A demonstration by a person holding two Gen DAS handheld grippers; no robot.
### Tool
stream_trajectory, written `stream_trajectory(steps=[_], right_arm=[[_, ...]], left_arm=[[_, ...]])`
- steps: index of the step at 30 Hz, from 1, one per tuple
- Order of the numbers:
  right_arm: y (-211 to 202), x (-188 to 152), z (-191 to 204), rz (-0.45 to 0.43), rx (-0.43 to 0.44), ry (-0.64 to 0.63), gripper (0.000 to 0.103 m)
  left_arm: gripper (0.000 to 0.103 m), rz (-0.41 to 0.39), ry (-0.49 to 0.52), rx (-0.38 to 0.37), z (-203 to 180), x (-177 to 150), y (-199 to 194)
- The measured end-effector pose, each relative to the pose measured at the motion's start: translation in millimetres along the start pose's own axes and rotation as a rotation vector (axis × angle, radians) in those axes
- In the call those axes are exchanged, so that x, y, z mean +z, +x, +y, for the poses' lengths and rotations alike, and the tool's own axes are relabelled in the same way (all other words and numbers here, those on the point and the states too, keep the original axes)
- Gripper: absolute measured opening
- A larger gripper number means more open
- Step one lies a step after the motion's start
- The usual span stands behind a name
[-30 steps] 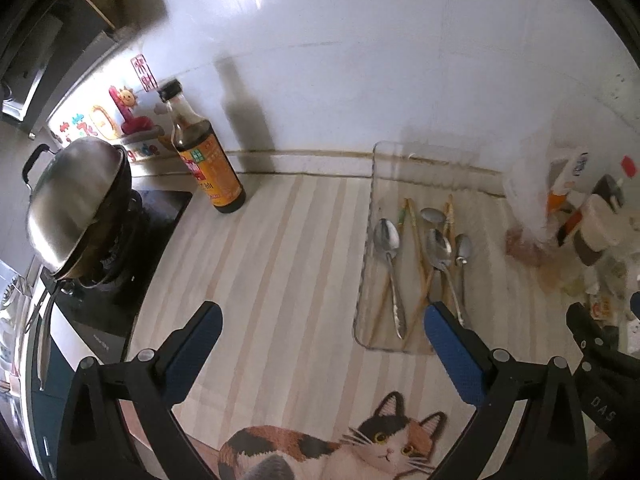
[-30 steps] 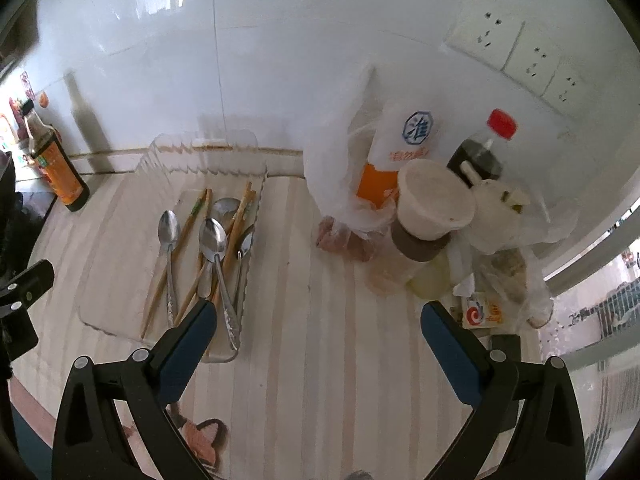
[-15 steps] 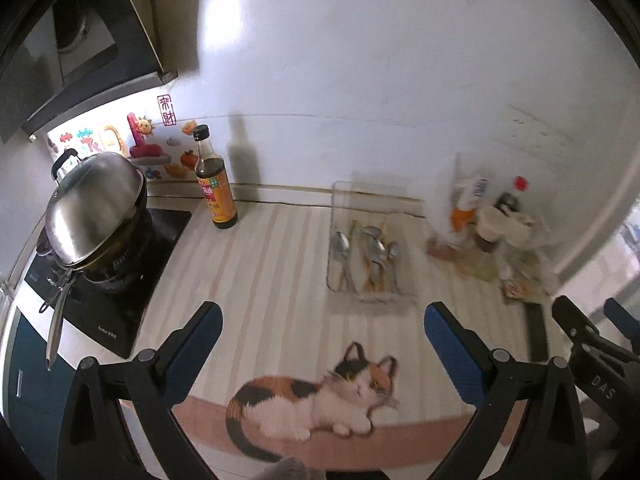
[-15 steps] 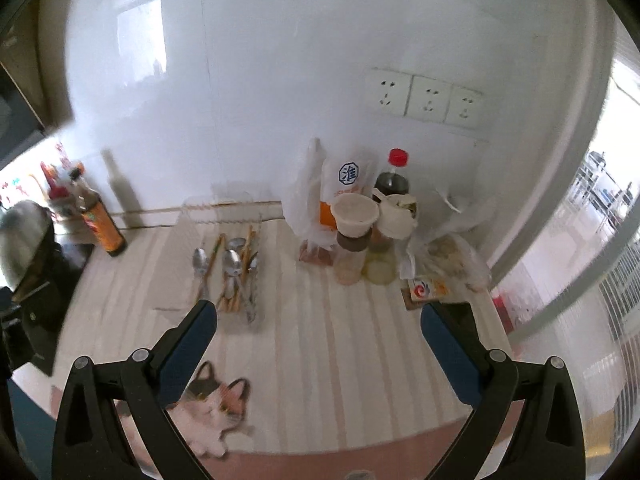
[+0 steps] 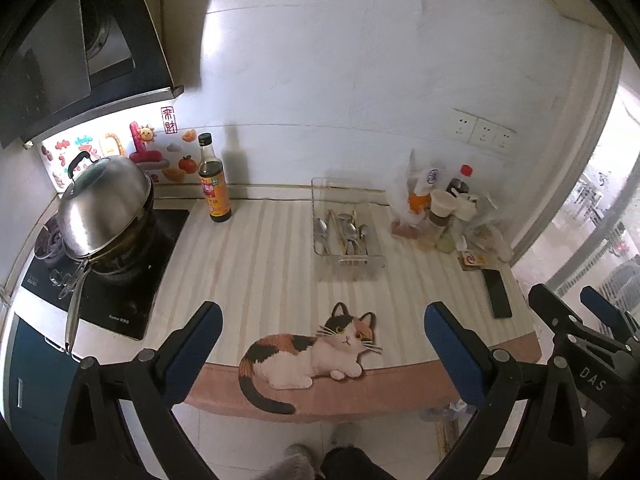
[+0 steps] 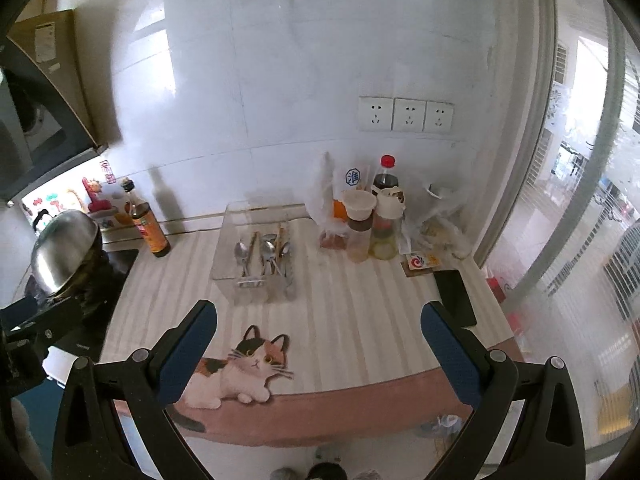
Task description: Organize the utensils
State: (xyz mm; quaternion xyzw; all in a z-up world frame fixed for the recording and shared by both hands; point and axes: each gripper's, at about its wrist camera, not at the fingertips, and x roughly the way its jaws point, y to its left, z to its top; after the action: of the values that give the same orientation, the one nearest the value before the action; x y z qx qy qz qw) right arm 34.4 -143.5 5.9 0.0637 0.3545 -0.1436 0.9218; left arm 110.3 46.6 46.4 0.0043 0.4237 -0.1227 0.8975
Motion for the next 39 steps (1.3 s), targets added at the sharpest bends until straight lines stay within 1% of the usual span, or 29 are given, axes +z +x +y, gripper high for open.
stream_trajectory(steps=[6, 12, 15, 22, 39], right_arm=[[-21, -4, 1, -0.016, 0.014, -0.006, 0.103], [-24, 0, 0, -0.02, 0.027, -0.018, 0.103], [-18, 2, 0, -0.013, 0.036, -0.031, 0.103], [-4, 6, -3, 0.006, 0.049, -0.05, 0.103], [5, 20, -3, -0.015, 0.076, -0.066, 0.103]], left_arm=[[0.103, -0.015, -0.012, 0.0, -1, -5, -12], [0.103, -0.014, -0.036, 0.027, -4, -8, -10], [0.103, -0.006, -0.056, 0.041, -3, -8, -6], [0.103, -0.021, -0.061, 0.076, -6, -6, -2], [0.103, -0.034, -0.07, 0.099, -7, 5, 3]])
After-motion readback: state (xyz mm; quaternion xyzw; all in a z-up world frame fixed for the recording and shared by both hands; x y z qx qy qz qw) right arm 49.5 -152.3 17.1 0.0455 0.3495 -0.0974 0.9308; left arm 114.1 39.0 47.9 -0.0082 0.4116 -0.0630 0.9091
